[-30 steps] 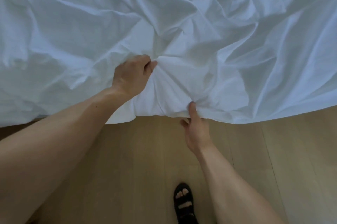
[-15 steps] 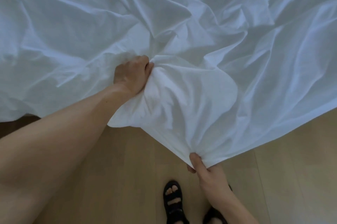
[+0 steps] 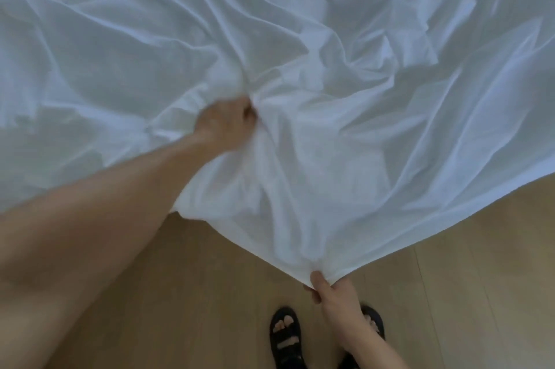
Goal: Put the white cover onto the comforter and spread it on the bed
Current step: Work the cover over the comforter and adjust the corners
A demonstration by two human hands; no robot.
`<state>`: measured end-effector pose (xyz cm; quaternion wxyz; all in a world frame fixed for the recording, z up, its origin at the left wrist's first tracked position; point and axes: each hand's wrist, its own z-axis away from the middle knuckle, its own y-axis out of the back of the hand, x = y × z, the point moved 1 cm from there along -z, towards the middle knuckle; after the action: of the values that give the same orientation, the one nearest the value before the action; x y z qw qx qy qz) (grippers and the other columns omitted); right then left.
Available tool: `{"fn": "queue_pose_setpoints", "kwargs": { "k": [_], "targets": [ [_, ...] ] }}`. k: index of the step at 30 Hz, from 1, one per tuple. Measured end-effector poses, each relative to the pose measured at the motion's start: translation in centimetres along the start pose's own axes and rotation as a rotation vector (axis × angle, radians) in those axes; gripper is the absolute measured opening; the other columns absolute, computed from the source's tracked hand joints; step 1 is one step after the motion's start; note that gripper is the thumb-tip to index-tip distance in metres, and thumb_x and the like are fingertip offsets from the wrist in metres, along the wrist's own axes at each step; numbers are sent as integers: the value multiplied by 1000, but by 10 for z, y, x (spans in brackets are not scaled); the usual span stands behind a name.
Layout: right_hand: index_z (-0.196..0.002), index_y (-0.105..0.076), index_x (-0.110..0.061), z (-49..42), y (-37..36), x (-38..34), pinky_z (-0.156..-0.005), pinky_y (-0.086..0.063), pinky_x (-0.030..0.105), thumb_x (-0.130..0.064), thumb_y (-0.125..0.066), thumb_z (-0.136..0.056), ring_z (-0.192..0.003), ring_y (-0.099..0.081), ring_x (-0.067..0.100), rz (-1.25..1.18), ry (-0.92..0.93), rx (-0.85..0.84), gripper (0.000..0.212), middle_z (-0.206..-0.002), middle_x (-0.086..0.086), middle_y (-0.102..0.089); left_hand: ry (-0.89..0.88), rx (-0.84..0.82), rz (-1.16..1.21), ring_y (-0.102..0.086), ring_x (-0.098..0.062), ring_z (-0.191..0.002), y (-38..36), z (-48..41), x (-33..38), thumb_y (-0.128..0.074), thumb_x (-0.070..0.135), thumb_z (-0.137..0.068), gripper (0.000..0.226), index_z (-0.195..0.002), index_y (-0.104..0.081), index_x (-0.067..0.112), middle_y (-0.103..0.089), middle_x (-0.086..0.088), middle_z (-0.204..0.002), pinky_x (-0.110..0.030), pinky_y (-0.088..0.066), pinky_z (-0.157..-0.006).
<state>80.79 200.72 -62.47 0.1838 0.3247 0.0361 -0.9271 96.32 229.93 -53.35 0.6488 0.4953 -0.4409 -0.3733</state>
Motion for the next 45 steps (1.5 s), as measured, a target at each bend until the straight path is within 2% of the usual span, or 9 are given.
{"fn": "queue_pose_setpoints", "kwargs": {
  "k": [4, 9, 14, 20, 26, 30, 35, 42, 45],
  "targets": [
    [-73, -65, -4, -10, 10, -22, -49, -44, 14, -6, -57, -95, -51, -58, 5, 139, -69, -25, 23, -63, 6, -66, 89, -199, 128, -60, -34, -97, -31, 24, -2, -45, 37, -98, 22, -108, -52, 18, -64, -6, -105, -40, -47, -81],
    [-102, -69, -15, -16, 36, -60, -68, -54, 24, -35, -62, -94, -75, -67, 7, 611, -56, -186, 23, -87, -2, -75, 179, -339, 319, -49, -30, -128, -17, 21, 17, -55, 75, -78, 91, -146, -32, 18, -49, -4, -142, -47, -42, -105],
    [-145, -43, -19, -53, 67, -154, -107, -35, 38, -43, -70, -86, -135, -39, 24, 719, 594, 466, 69, -143, 2, -47, 2, -263, 244, -58, -28, -81, -7, 5, 30, -56, 31, -98, 25, -80, -56, 14, -54, 2, -72, -33, -36, -66],
    [-157, -10, -34, -123, 109, -214, -117, -13, 57, -56, -79, -71, -152, 3, 27, 1297, 908, 392, 113, -166, 1, -5, -42, 41, 698, -38, -7, -48, 76, -27, 42, -63, 30, -96, 35, -72, -57, 6, -42, 3, -52, -20, -35, -52],
    [-114, -63, -22, -139, 96, -270, -103, -28, 35, -37, -58, -97, -114, -58, 23, 1482, 849, 21, 23, -106, -3, -65, 46, 132, 764, -49, -4, -70, 70, -52, 47, -59, 26, -99, 26, -83, -62, 6, -53, 2, -77, -17, -40, -71],
    [-94, -70, -10, -106, 134, -318, -77, -44, 34, -22, -58, -97, -88, -66, 34, 1112, 1018, 151, 18, -91, 8, -69, 52, 296, 551, -43, -2, -54, 73, -56, 40, -55, 29, -101, 32, -80, -54, 5, -41, 5, -58, -12, -34, -54],
    [-110, -68, -9, -58, 144, -409, -77, -44, 33, -22, -52, -98, -84, -61, 26, 656, 1220, 582, 24, -90, 6, -69, -75, 10, 352, -52, -22, -60, 57, -41, 47, -51, 41, -99, 33, -83, -47, 13, -55, -6, -63, -35, -41, -57],
    [-111, -54, -17, -145, 96, -402, -72, -54, 35, -18, -50, -101, -80, -72, 19, 299, 649, 98, 12, -86, -1, -75, 124, 340, 366, -49, -28, -69, 81, -68, 42, -50, 29, -102, 22, -94, -47, 8, -53, -7, -73, -35, -36, -64],
    [-153, -24, -23, -141, 98, -376, -109, -40, 39, -55, -70, -83, -128, -51, 17, 510, 609, -73, 89, -143, -3, -52, 244, 537, 427, -50, -27, -75, 102, -101, 29, -46, 29, -104, 22, -100, -47, 7, -53, -6, -81, -34, -37, -67]
  ]
}}
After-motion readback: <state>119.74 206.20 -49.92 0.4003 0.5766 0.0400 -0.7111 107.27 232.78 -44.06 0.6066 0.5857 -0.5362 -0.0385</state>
